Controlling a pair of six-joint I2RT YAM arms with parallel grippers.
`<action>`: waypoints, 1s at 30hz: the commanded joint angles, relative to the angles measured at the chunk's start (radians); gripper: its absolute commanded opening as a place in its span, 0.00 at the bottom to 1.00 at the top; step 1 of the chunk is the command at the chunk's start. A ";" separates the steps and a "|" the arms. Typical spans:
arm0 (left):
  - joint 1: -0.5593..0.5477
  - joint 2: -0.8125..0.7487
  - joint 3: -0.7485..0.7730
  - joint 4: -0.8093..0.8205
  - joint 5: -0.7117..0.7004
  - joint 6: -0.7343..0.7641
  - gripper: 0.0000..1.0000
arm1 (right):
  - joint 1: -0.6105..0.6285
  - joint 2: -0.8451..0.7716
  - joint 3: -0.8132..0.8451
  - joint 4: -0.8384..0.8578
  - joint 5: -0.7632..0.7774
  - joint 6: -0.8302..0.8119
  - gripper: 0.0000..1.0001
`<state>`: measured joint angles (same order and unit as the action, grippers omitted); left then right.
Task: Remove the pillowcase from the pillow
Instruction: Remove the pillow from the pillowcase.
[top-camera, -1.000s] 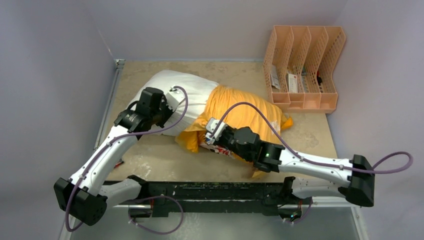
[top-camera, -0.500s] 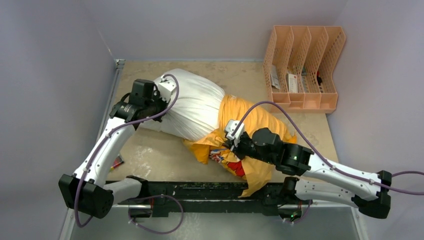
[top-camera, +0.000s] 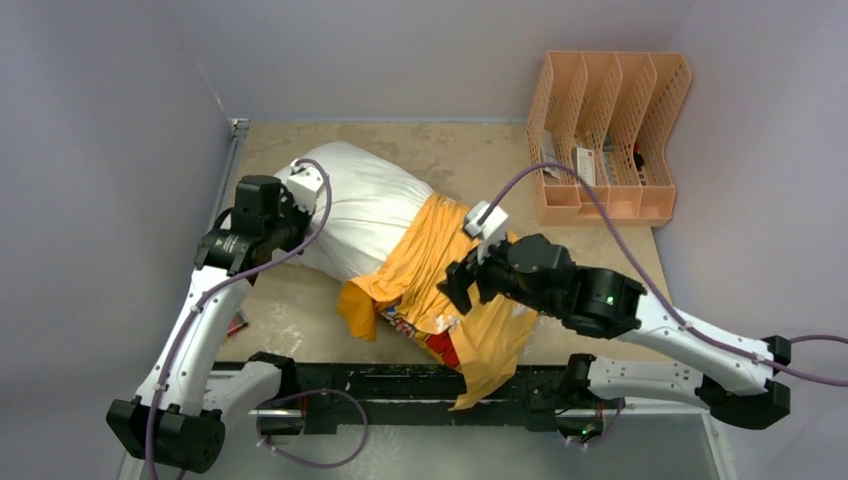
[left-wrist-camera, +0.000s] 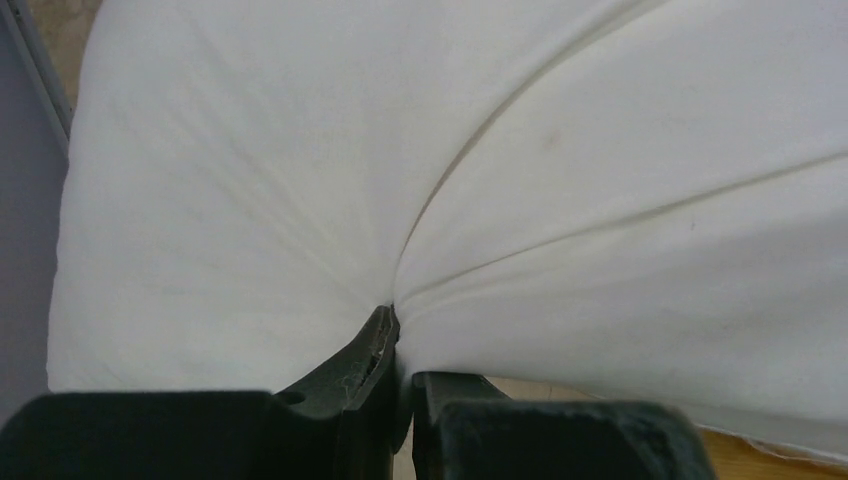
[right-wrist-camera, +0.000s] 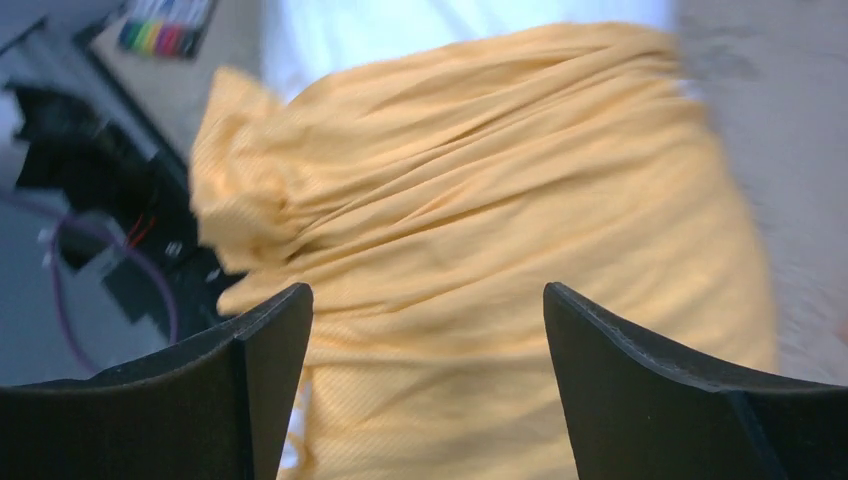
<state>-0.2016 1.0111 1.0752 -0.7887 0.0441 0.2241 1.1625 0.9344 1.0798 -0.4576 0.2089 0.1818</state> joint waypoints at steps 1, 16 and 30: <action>0.014 -0.071 0.028 0.079 0.048 -0.064 0.14 | -0.077 0.024 0.163 -0.237 0.429 0.240 0.90; 0.014 -0.081 0.173 0.380 0.391 -0.419 0.76 | -0.547 0.155 -0.173 -0.002 -0.285 0.448 0.66; -0.311 0.438 0.459 0.064 -0.156 -0.642 0.81 | -0.356 -0.032 -0.362 0.278 -0.354 0.237 0.24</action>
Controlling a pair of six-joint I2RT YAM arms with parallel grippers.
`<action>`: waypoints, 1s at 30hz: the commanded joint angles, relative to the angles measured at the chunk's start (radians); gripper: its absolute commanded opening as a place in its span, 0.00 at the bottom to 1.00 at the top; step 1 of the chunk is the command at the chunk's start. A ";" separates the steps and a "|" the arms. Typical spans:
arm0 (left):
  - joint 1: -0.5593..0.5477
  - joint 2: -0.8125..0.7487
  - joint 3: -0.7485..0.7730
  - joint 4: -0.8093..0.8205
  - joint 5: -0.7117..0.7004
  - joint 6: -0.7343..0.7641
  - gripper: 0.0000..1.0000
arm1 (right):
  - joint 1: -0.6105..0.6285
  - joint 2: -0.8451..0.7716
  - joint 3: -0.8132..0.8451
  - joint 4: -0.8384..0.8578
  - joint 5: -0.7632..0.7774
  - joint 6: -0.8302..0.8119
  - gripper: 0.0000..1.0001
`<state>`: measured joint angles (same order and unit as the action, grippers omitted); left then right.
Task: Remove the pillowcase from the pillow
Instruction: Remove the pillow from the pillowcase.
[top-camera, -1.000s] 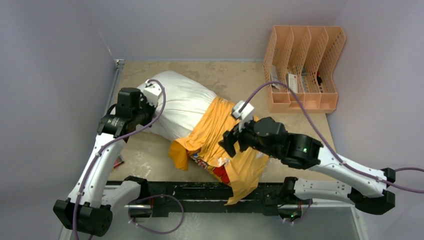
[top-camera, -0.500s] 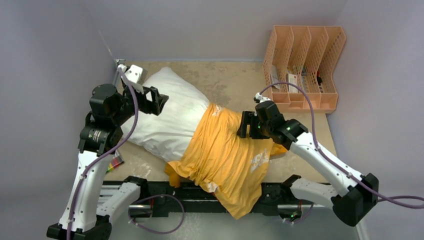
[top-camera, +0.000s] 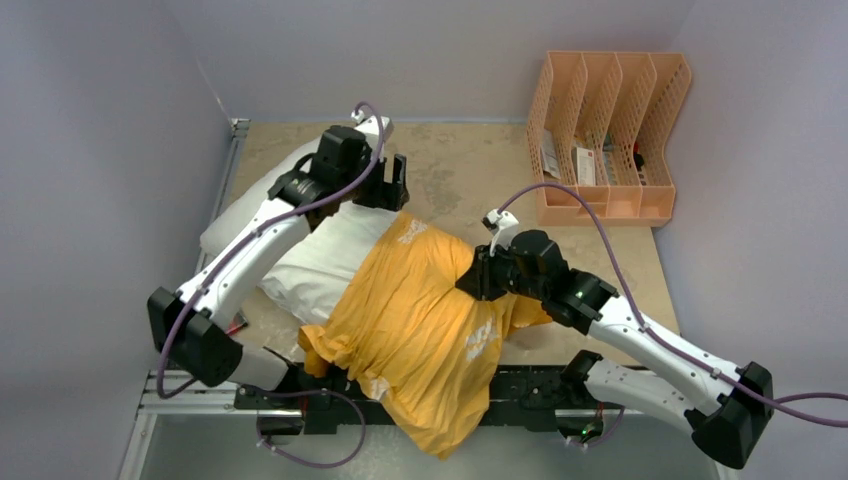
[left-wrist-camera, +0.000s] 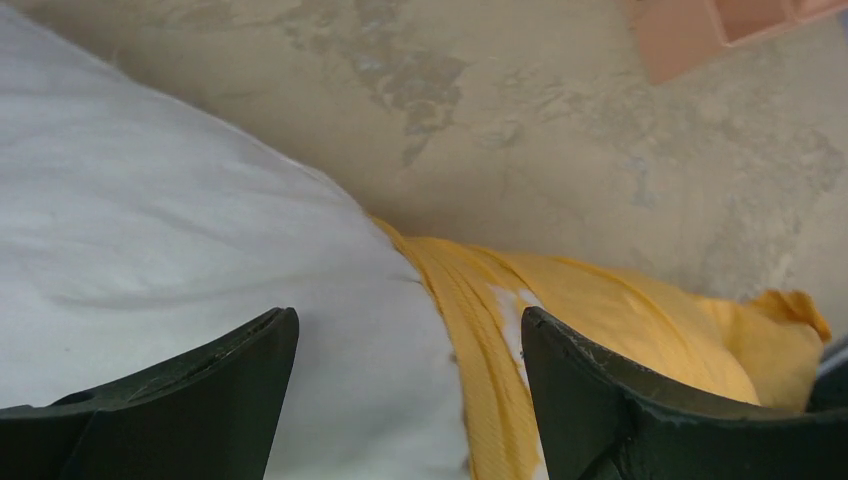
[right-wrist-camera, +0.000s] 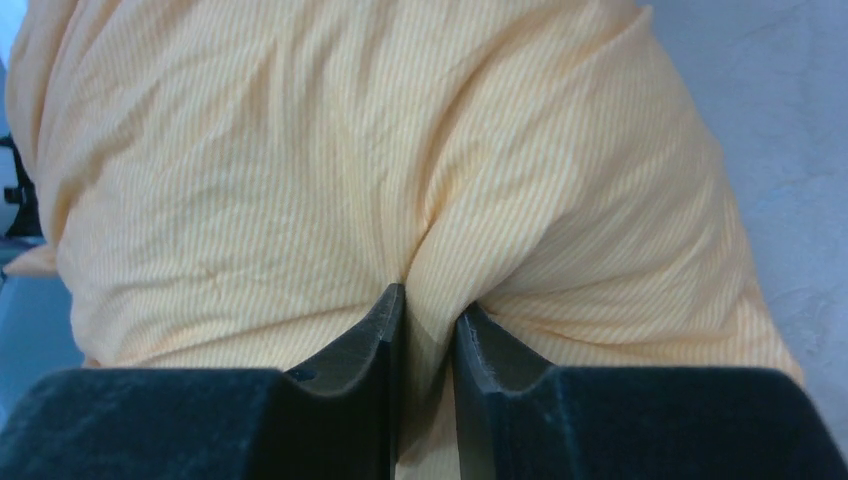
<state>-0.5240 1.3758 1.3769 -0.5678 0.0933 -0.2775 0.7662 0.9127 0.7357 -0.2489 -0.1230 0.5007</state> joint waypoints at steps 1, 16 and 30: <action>0.012 0.107 0.193 -0.202 -0.198 -0.139 0.82 | 0.040 -0.008 -0.023 0.072 -0.018 -0.079 0.24; 0.178 0.052 0.201 -0.365 -0.351 -0.506 0.91 | 0.050 -0.018 -0.010 -0.015 0.120 -0.056 0.23; -0.047 0.190 0.278 -0.530 -0.677 -0.639 0.91 | 0.052 -0.005 0.019 -0.041 0.158 -0.047 0.22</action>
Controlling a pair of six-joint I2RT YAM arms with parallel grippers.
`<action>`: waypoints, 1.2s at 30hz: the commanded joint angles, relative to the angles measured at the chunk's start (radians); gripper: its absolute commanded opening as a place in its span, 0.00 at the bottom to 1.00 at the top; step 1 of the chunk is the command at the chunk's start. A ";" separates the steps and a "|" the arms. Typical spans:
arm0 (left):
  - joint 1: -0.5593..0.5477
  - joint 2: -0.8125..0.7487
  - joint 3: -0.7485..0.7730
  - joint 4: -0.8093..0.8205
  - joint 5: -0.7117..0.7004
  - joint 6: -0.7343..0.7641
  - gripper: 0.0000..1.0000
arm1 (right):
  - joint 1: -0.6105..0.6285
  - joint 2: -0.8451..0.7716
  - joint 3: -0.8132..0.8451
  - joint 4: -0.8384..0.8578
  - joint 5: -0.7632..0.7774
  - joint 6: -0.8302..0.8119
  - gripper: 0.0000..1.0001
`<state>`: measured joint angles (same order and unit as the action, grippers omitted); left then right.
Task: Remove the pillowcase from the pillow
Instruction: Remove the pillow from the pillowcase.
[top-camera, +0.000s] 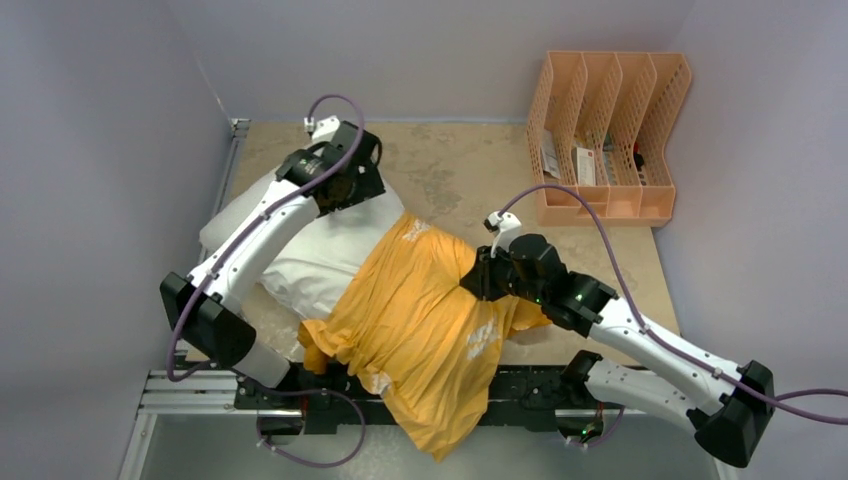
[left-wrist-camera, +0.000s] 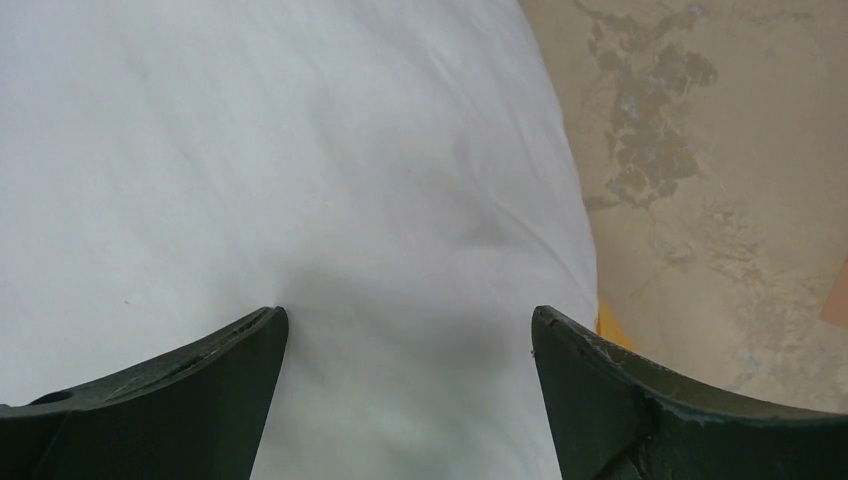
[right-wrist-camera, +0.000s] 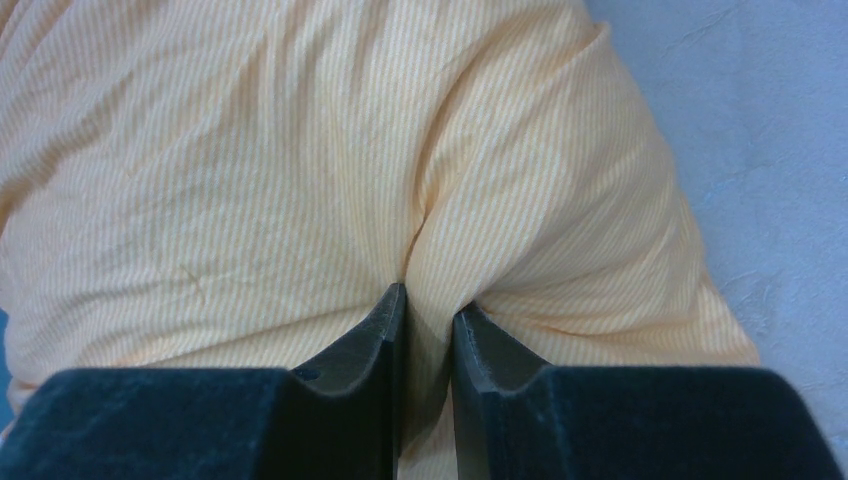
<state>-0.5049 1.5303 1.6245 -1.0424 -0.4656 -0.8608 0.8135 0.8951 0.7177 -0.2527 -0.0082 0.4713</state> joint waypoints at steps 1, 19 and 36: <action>-0.085 0.062 0.012 -0.038 -0.106 -0.041 0.91 | 0.008 0.019 0.040 -0.039 0.041 -0.028 0.22; -0.099 -0.078 -0.463 0.204 -0.036 0.102 0.00 | -0.096 -0.016 0.243 -0.357 0.131 0.025 0.86; -0.054 -0.329 -0.546 0.187 -0.181 -0.054 0.00 | -0.170 -0.008 0.179 -0.240 -0.136 0.026 0.13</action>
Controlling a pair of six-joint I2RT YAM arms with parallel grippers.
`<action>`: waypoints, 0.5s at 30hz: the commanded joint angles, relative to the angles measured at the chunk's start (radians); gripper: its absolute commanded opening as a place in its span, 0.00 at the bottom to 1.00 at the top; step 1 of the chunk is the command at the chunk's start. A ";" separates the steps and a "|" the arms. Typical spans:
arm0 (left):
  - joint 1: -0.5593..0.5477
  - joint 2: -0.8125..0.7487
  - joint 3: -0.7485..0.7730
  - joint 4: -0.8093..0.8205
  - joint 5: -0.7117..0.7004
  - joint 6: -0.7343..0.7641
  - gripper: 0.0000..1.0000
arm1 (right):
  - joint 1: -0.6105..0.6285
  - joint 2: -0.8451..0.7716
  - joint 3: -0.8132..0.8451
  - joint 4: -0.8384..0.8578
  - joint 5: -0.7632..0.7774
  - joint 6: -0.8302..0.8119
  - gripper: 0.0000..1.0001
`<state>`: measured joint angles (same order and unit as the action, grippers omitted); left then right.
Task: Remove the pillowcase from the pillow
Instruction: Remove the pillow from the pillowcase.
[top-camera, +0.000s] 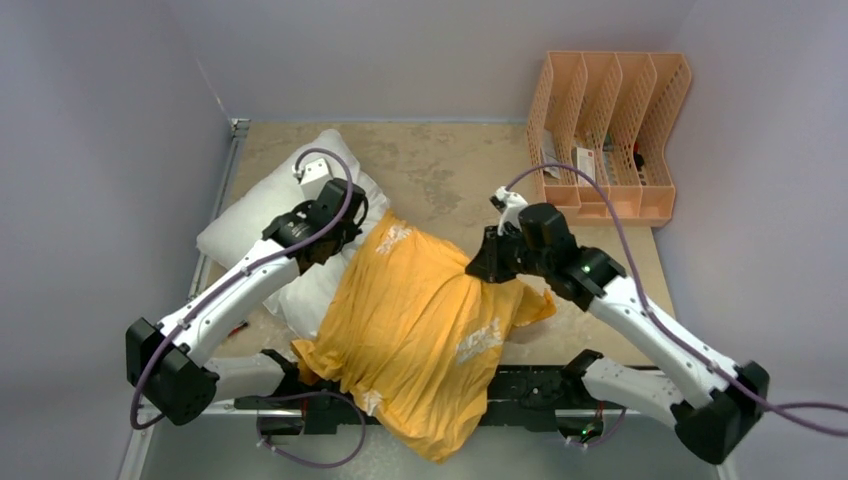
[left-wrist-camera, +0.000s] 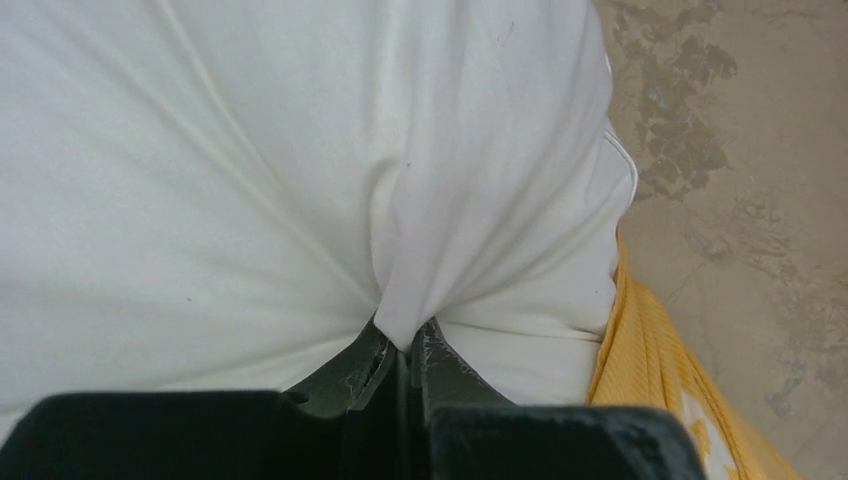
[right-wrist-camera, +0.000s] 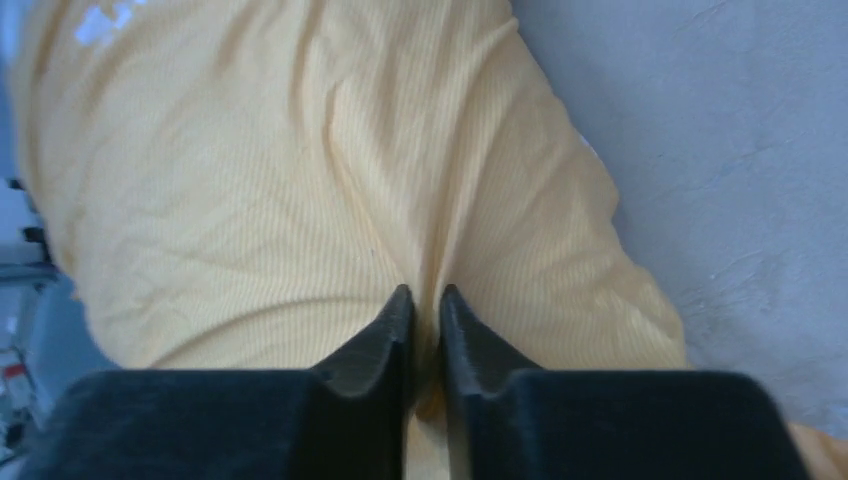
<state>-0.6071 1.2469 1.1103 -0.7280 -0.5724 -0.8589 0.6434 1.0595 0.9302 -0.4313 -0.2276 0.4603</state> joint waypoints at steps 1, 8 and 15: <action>0.067 -0.051 -0.036 -0.122 -0.068 -0.055 0.00 | 0.001 -0.211 -0.040 -0.090 0.109 0.047 0.04; 0.202 -0.062 -0.025 -0.100 -0.003 0.010 0.00 | 0.000 -0.298 -0.076 -0.358 0.278 0.125 0.00; 0.223 -0.086 -0.013 -0.139 -0.024 0.010 0.00 | 0.000 -0.301 0.054 -0.540 0.537 0.263 0.00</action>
<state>-0.4561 1.1873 1.0939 -0.7399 -0.4210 -0.8978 0.6502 0.7650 0.8696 -0.6868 0.0120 0.6369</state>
